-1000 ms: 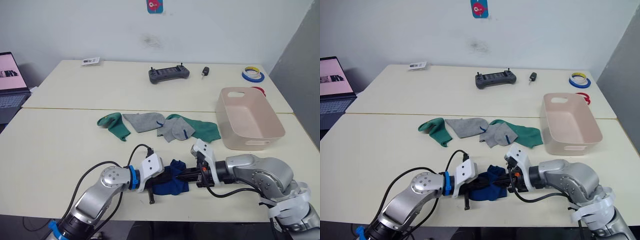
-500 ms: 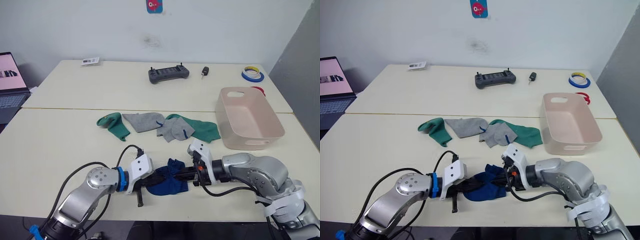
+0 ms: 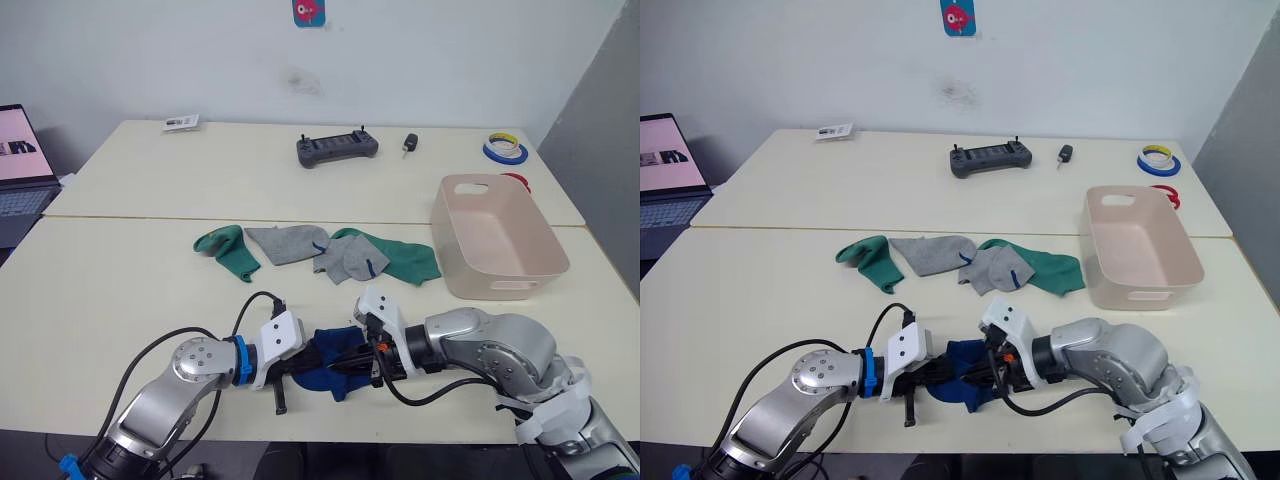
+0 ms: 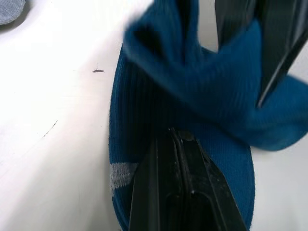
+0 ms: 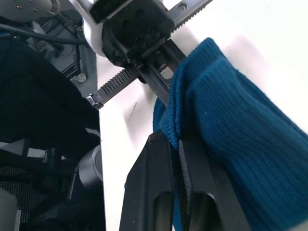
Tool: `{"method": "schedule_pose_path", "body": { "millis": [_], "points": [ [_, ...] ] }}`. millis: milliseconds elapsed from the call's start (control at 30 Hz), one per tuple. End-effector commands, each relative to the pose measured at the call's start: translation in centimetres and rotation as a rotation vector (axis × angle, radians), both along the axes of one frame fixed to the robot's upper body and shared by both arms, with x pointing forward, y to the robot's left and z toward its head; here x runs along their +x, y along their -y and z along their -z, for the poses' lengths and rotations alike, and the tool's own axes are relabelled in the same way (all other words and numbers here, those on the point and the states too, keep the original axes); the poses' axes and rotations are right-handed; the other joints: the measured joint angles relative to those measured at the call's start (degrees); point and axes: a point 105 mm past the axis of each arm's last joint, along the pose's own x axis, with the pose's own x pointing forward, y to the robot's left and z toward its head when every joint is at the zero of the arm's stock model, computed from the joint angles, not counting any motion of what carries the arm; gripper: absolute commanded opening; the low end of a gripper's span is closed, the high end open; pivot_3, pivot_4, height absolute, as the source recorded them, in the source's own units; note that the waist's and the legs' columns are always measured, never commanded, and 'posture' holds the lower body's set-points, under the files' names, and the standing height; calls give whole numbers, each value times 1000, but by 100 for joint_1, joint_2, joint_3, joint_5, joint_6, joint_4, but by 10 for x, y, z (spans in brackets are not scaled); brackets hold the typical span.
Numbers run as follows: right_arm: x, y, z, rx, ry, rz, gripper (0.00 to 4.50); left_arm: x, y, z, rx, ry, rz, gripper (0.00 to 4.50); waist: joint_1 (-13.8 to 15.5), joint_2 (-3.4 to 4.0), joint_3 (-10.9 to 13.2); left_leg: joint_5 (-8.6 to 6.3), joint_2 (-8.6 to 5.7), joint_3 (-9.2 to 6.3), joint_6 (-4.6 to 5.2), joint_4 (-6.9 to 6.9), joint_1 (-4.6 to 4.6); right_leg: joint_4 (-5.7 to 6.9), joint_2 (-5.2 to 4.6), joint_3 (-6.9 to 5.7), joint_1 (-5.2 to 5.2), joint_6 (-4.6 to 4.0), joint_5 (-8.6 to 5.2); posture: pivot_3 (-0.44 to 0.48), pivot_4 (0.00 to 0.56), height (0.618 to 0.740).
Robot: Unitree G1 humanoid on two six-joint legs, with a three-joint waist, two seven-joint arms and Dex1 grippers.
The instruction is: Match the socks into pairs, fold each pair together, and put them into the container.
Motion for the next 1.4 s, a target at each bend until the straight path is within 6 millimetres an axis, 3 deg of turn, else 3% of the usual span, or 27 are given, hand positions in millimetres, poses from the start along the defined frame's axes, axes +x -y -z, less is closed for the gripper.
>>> {"method": "schedule_pose_path", "body": {
  "millis": [33, 167, 467, 667, 800, 967, 1067, 1200, 1400],
  "points": [
    [1, -5, 0, 13, 18, -3, 26, -5, -9, 18, 62, -53, -26, 0, 0, 0, 0, 0, 0, 0, 0, 0, 0, 0, 0, 0, -1, 0, 0, 0, 150, 740],
    [2, -7, -5, 39, 18, 7, 1182, -3, -11, 11, 44, -33, -43, 0, -1, 0, 0, 0, 1, -1, 0, -2, 0, 0, 0, 0, -1, 0, 0, 0, 150, 740],
    [-8, 12, -32, 64, 56, -45, 4385, -2, -27, -12, -45, -12, -133, 0, -7, 3, 4, 0, 4, -1, 0, -6, -1, 0, 0, 0, -6, 0, 0, 0, 150, 740],
    [4, 21, -46, 97, 216, -30, 4385, -17, -47, -34, -127, -72, -210, 0, -4, -3, 25, 0, 4, 0, 0, -8, -5, -2, -3, -1, -11, 1, -1, 0, 150, 740],
    [15, 20, -44, 105, 260, 1, 4385, -12, -67, -44, -118, -59, -267, 0, -4, -2, 29, 0, 5, -1, 0, -9, -4, -2, -3, -1, -12, 1, -1, 0, 150, 740],
    [17, 20, -34, 77, 314, -28, 4385, 1, -58, -74, -167, 12, -223, 0, 28, -11, 42, 0, -3, 0, -1, -8, -7, -7, -10, -5, -10, 0, -1, 0, 150, 740],
    [15, 24, -35, 80, 340, -38, 3843, 1, -41, -85, -164, 47, -132, 0, 23, -14, 48, 0, -2, 1, -1, -8, -11, -11, -10, -4, -10, 0, 0, 0, 150, 740],
    [10, 36, -29, 30, 358, -71, 2464, -4, -7, -95, -173, 59, 36, 0, 19, -13, 52, 1, -2, 4, -2, -8, -11, -15, -9, -2, -8, 0, 0, 0, 150, 740],
    [10, 34, -21, 2, 369, -62, 250, 1, 19, -80, -75, 77, 190, 0, -10, -13, 52, 1, 0, 5, -2, -8, -9, -11, 2, 0, -8, 0, 0, 0, 150, 740]
  ]
}}
